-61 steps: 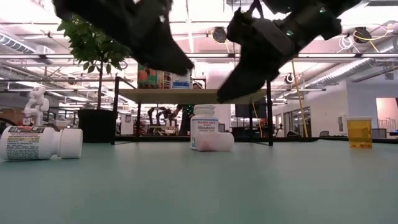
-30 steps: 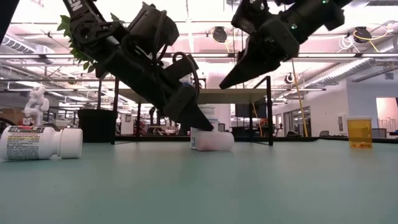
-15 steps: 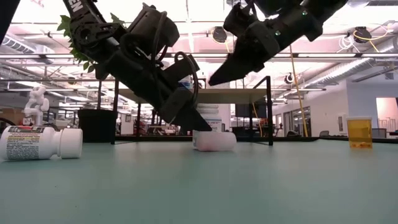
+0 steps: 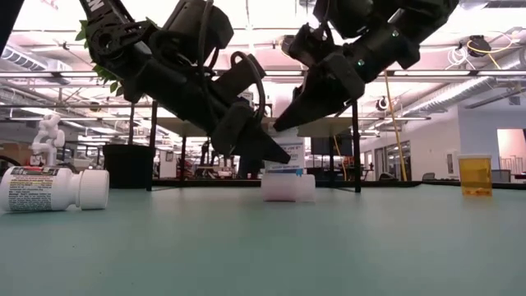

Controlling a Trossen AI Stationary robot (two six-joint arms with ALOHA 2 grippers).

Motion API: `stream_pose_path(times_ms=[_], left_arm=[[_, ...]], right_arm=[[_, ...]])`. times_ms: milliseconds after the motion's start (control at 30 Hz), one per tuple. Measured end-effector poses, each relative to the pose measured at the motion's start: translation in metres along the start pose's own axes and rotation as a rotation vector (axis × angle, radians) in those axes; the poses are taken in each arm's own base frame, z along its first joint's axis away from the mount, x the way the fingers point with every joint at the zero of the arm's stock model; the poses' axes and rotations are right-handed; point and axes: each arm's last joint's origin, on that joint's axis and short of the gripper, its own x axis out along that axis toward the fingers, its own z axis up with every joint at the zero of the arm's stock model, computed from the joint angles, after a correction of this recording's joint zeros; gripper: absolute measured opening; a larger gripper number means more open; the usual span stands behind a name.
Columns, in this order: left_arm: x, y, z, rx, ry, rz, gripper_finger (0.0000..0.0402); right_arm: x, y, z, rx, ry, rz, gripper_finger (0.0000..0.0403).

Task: Pick and place medicine bottles onto shelf by color
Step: Put the small white pill bottle on the shelf

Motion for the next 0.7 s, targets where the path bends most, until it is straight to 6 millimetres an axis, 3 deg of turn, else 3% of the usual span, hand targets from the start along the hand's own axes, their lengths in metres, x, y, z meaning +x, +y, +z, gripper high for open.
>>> stream_pose_path(times_ms=[267,567,700], left_arm=[[-0.0002,-0.0013,0.0003,-0.011,-0.005,-0.022,0.017],[-0.0002,-0.0017,0.0009,-0.068,-0.012,-0.047,0.0172],[-0.0002,-0.0018,0.0014,-0.095,-0.016,-0.05,0.018]], right_arm=[[-0.0001,0.0094,-0.0027,-0.015,0.03,0.044,0.0246],[-0.0001,0.0093,-0.0027,0.009,0.031,0.045,0.017],[-0.0002,0.0095,-0.0026,0.016,0.03,0.047,0.0167]])
